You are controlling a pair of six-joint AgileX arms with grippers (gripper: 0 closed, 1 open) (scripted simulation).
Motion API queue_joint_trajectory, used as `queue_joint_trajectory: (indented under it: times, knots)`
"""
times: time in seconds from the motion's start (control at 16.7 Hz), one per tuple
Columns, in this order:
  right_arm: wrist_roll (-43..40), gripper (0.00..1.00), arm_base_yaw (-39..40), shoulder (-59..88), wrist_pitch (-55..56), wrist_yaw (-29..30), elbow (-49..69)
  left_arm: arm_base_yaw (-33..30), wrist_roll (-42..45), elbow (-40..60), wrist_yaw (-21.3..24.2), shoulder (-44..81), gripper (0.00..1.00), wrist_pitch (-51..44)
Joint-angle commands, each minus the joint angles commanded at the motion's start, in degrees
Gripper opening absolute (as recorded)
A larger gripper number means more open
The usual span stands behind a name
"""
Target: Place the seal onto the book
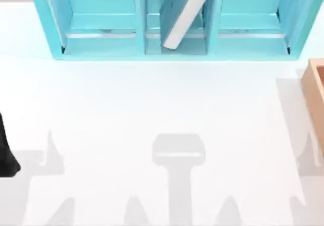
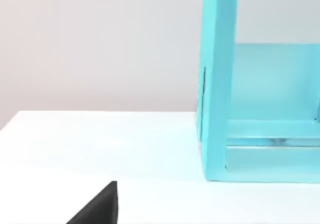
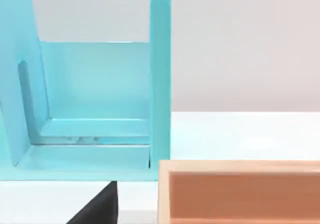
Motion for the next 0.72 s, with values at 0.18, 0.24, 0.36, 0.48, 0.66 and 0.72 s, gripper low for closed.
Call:
queue_joint_trajectory:
  times: [0.18,0.24,0.36,0.48,0.66,0.72]
  knots:
    - [0.12,1.0,0.08,0.54,0.35,0.24,0.39,0.0,0.0,0.0,0.0,0.0,1.0,0.0]
    - [0.35,1.0,0.26,1.66,1.05,0.71,1.18,0.0,0.0,0.0,0.0,0.0,1.0,0.0]
    - [1.15,1.0,0.92,5.62,3.51,2.29,3.91,0.0,0.0,0.0,0.0,0.0,1.0,0.0]
    - [2.37,1.0,2.06,12.21,7.31,4.64,8.12,0.0,0.0,0.0,0.0,0.0,1.0,0.0]
    - [4.78,1.0,4.64,26.4,14.65,9.12,16.17,0.0,0.0,0.0,0.0,0.0,1.0,0.0]
    - [5.72,1.0,5.74,32.13,17.39,10.81,19.15,0.0,0.0,0.0,0.0,0.0,1.0,0.0]
